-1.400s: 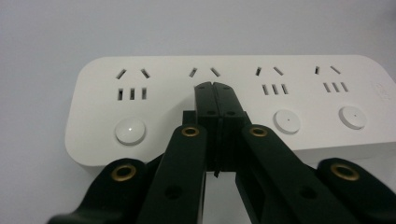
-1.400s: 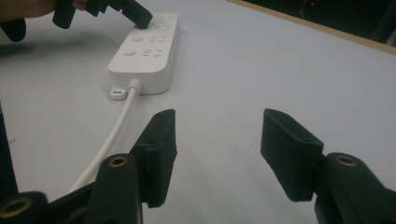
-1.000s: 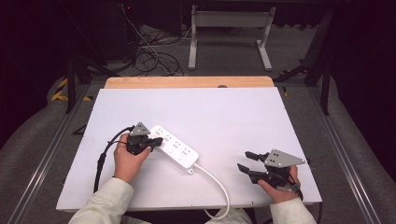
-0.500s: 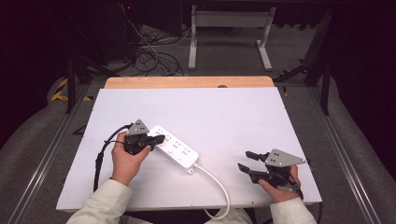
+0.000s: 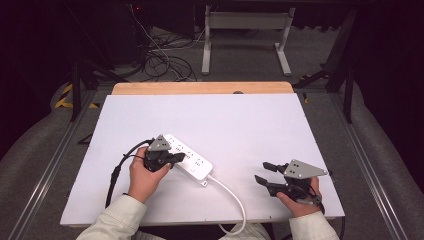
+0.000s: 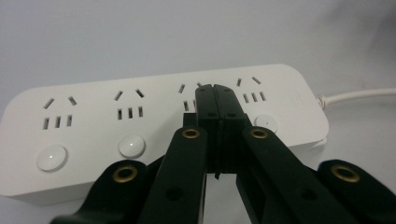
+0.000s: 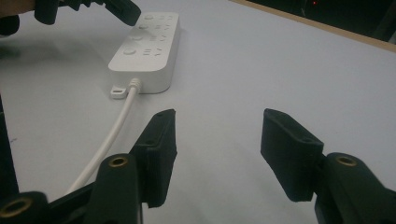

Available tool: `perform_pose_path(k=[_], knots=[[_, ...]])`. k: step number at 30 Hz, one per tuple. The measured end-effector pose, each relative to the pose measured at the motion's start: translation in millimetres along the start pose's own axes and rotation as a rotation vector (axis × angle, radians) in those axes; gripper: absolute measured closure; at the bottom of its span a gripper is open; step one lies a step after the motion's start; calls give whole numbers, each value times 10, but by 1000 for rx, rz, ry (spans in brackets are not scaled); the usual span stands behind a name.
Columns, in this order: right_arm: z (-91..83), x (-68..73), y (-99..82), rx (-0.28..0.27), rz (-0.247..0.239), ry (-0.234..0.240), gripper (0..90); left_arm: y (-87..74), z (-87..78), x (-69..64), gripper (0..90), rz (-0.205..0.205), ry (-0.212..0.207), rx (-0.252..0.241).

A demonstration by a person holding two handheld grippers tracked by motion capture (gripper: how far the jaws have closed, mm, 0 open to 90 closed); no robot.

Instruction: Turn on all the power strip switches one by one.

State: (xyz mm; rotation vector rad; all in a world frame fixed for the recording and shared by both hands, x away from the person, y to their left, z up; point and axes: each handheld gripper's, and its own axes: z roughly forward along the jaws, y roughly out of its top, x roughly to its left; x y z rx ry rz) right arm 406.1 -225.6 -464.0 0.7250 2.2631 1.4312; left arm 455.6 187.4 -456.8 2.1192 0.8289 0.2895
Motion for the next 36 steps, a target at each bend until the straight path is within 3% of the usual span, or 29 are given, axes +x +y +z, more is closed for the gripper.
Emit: perform_pose_path(k=[7,12,15,36], knots=[[1,-1,-1,2,-3,-1,460,-26,42,19,900,-14,-2,20],[3,-1,-2,2,-4,2,460,-23,53,28,900,4,17,30],[2,-2,-2,2,-4,2,460,-30,70,19,900,-13,10,39],[1,6,0,4,-5,8,460,-47,93,23,900,3,15,30]])
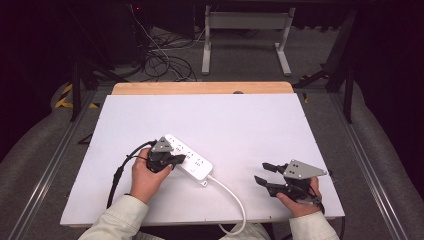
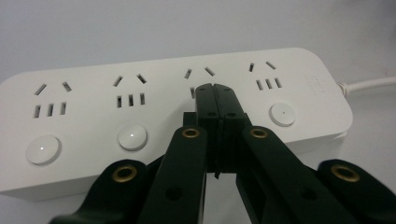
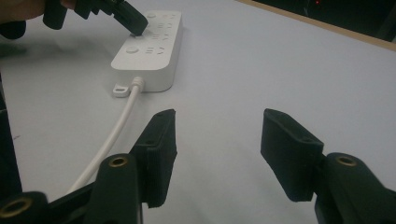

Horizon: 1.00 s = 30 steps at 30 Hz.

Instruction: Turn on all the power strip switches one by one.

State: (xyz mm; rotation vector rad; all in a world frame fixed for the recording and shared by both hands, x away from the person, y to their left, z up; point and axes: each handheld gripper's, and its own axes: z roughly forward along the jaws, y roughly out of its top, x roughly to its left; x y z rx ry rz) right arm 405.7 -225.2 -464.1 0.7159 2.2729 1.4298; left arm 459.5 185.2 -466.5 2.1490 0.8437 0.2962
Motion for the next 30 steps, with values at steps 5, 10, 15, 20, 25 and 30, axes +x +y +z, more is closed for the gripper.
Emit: perform_pose_path(k=[5,10,15,20,25,30], knots=[[3,0,-2,0,0,2,460,-14,28,-18,900,1,-6,-18],[3,6,0,3,-3,2,460,-17,37,-13,900,-12,-24,-20],[-2,3,-2,0,-4,3,460,-27,8,-4,900,-15,9,-13],[11,6,-2,3,-2,6,460,-43,0,11,900,-10,22,-16],[13,11,0,5,-2,5,460,-47,-2,15,900,-10,21,-17],[17,11,-3,7,-4,7,460,-42,1,-8,900,-2,29,-12]])
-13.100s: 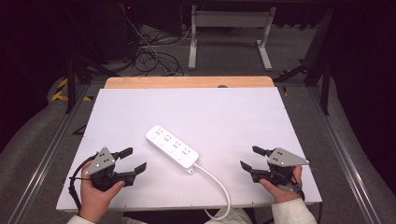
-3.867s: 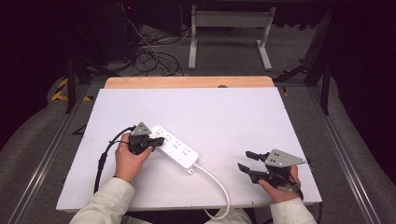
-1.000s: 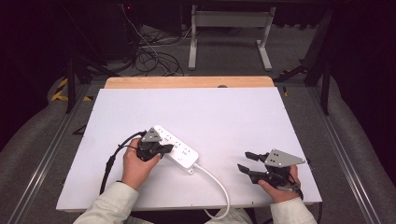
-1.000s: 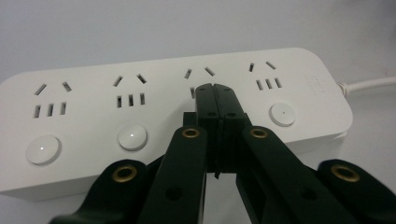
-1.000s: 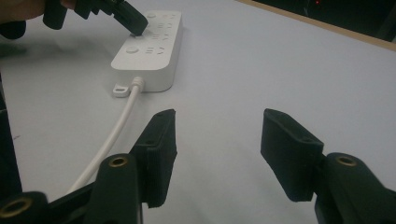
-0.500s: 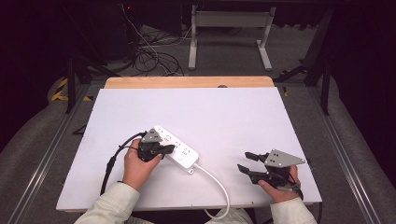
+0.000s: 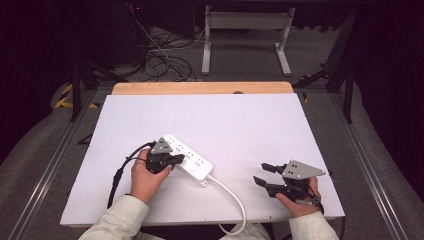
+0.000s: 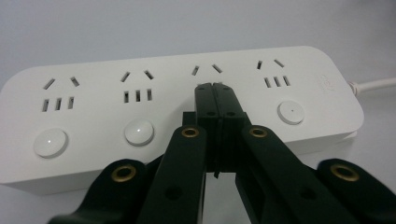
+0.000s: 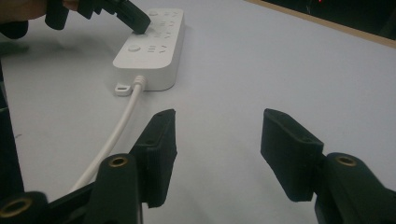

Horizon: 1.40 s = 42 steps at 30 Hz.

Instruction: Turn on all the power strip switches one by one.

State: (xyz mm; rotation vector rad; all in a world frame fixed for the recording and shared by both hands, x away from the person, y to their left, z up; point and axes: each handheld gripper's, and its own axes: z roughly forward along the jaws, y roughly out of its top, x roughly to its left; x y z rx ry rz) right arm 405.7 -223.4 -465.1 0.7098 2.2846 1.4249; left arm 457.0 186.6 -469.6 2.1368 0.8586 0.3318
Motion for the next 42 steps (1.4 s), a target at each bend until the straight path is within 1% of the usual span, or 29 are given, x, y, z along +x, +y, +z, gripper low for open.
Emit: perform_pose_path(k=[3,5,6,7,9,12,16,18,19,20,21,23,24,25,27,28,29,30,31,32,34,38,39,42], knots=[[-2,-1,-1,2,0,-1,460,1,2,-5,900,2,0,1],[-1,-1,-1,2,0,-1,460,3,-4,-6,900,11,7,8],[0,0,-1,2,1,0,460,3,-2,-6,900,10,3,8],[2,0,-2,0,2,2,460,1,1,-6,900,-1,-4,5],[3,2,-1,1,1,0,460,0,-1,6,900,-6,-11,5],[5,5,-2,2,4,0,459,2,4,0,900,-2,-15,11],[5,5,-2,2,3,0,460,13,5,11,900,-23,-25,20],[4,4,-3,2,3,0,460,22,8,-5,900,-26,-16,26],[5,4,-3,1,4,1,460,31,10,-11,900,-9,-3,34],[6,4,-4,2,4,0,460,36,27,-27,900,-19,-12,36],[7,5,-4,2,6,1,460,51,21,-34,900,-8,5,50],[4,9,-2,3,5,-1,460,60,28,-53,900,0,7,53],[2,10,-2,3,4,0,460,49,22,-47,900,-5,11,42],[1,10,-2,1,4,1,460,39,12,-35,900,-27,9,32],[-5,5,-1,-2,4,-2,460,41,-24,-49,900,-24,22,-7],[-8,-3,-2,-2,5,-2,460,64,-57,-56,900,-32,13,-37],[-7,-8,-4,-1,5,-3,460,113,-113,-57,900,-32,-8,-75],[-7,-8,-4,-1,5,-3,460,170,-174,-78,900,-26,-13,-97],[-5,-14,-6,0,3,-3,460,218,-221,-104,900,-5,-7,-103],[-4,-18,-7,1,4,-4,460,243,-249,-129,900,7,-6,-107],[-5,-17,-6,0,4,-4,460,243,-262,-152,900,14,-16,-96],[-10,-7,-4,-1,5,-3,460,223,-250,-169,900,-1,-48,-88],[-12,-6,-3,-5,5,-2,460,227,-258,-167,900,7,-45,-88],[-14,-3,0,-5,2,-3,460,229,-244,-222,900,0,-68,-84]])
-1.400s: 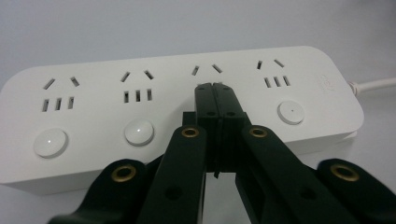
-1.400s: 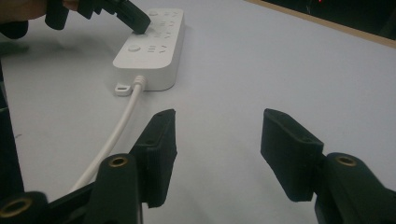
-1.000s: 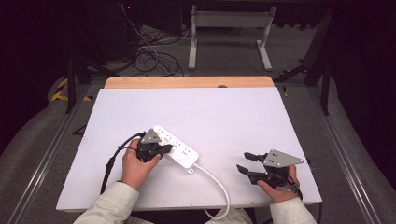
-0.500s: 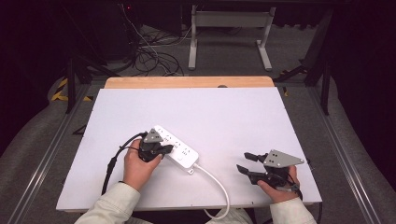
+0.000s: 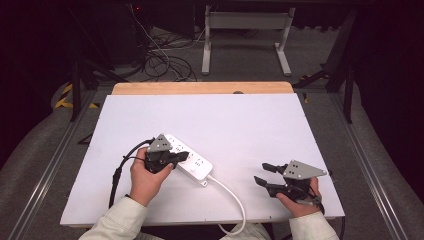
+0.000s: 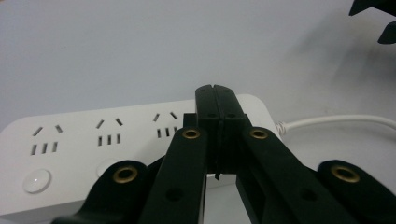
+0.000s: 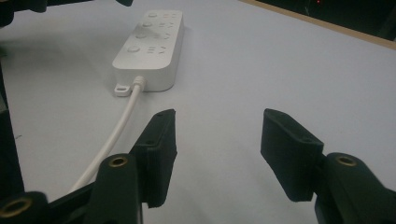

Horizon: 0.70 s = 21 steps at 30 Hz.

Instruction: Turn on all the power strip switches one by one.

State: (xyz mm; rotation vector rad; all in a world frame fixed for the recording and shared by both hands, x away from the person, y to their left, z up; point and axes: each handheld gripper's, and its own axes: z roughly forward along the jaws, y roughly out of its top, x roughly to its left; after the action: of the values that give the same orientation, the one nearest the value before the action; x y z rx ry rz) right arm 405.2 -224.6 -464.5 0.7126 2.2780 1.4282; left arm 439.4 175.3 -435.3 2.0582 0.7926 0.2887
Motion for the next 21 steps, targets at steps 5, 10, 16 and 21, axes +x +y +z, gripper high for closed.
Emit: perform_pose_path(k=[5,10,16,21], knots=[[3,-1,0,0,2,1,460,-28,140,-98,900,44,-35,48],[4,1,-1,2,-1,3,460,-76,255,-131,900,44,-51,85],[7,2,-1,2,1,4,460,-104,312,-116,900,51,-30,119],[11,2,-2,3,0,6,460,-116,326,-106,900,46,-22,124]])
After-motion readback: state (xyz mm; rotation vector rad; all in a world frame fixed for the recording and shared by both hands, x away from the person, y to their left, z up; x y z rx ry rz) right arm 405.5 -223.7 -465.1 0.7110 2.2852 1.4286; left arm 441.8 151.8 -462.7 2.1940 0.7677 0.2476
